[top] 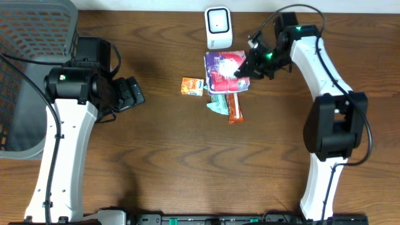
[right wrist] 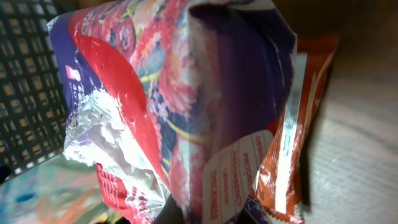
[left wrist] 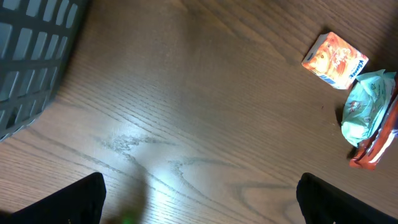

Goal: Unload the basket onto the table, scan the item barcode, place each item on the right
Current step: 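Carry the purple pack to the scanner, barcode facing it, then move the purple pack to the table's right back corner and release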

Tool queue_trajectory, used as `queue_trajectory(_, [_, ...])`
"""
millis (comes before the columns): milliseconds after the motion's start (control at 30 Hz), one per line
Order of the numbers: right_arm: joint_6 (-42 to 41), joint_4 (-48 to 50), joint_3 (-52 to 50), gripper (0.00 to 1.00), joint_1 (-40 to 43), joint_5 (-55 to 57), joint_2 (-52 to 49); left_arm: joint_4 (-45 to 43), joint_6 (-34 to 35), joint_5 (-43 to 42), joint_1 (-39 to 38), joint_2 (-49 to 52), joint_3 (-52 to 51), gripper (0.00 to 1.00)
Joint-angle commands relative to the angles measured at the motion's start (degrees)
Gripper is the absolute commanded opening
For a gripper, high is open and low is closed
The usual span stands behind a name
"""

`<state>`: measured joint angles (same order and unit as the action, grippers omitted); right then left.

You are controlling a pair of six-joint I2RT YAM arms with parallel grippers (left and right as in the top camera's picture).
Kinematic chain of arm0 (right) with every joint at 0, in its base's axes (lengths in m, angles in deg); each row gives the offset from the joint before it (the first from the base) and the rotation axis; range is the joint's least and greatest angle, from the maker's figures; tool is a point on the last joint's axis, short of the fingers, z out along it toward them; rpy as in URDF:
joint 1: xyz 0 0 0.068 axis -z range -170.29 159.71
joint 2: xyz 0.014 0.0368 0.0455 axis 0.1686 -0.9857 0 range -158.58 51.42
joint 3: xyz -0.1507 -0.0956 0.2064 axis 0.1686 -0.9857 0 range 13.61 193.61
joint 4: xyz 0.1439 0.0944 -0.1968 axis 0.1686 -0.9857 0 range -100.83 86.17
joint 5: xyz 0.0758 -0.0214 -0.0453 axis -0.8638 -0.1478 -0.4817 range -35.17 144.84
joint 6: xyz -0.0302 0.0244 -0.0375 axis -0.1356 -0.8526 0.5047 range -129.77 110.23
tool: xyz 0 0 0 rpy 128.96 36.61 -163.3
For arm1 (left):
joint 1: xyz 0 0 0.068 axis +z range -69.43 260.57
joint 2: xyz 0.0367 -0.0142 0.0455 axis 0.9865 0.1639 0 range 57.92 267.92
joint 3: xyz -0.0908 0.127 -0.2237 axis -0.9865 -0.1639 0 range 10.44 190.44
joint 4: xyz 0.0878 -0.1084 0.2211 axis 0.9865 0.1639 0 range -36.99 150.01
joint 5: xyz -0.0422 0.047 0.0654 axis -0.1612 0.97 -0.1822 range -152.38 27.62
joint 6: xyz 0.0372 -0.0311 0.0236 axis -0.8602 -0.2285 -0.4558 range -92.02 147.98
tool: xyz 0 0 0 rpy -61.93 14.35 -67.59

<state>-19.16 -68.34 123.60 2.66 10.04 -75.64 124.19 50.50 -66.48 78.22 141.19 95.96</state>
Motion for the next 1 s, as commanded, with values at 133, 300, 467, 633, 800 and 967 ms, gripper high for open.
queue_trajectory(133, [-3.39,9.03,1.44,0.01,-0.35,5.75,11.87,0.17,0.52,0.52,0.13,0.37,-0.2,0.98])
queue_trajectory(300, [-8.04,16.15,1.29,0.01,-1.62,12.07,12.15,0.17,0.52,0.52,0.13,0.37,-0.2,0.98])
queue_trajectory(467, [-11.98,23.56,1.25,0.01,-3.63,19.39,10.75,0.17,0.52,0.52,0.13,0.37,-0.2,0.98])
queue_trajectory(633, [-18.43,30.88,1.25,0.01,-4.63,24.83,8.63,0.17,0.52,0.52,0.13,0.37,-0.2,0.98])
queue_trajectory(800, [-24.2,39.06,1.22,0.01,-4.85,24.81,4.39,0.17,0.52,0.52,0.13,0.37,-0.2,0.98])
queue_trajectory(967, [-30.71,47.08,1.22,0.01,-4.92,21.77,-1.68,0.17,0.52,0.52,0.13,0.37,-0.2,0.98])
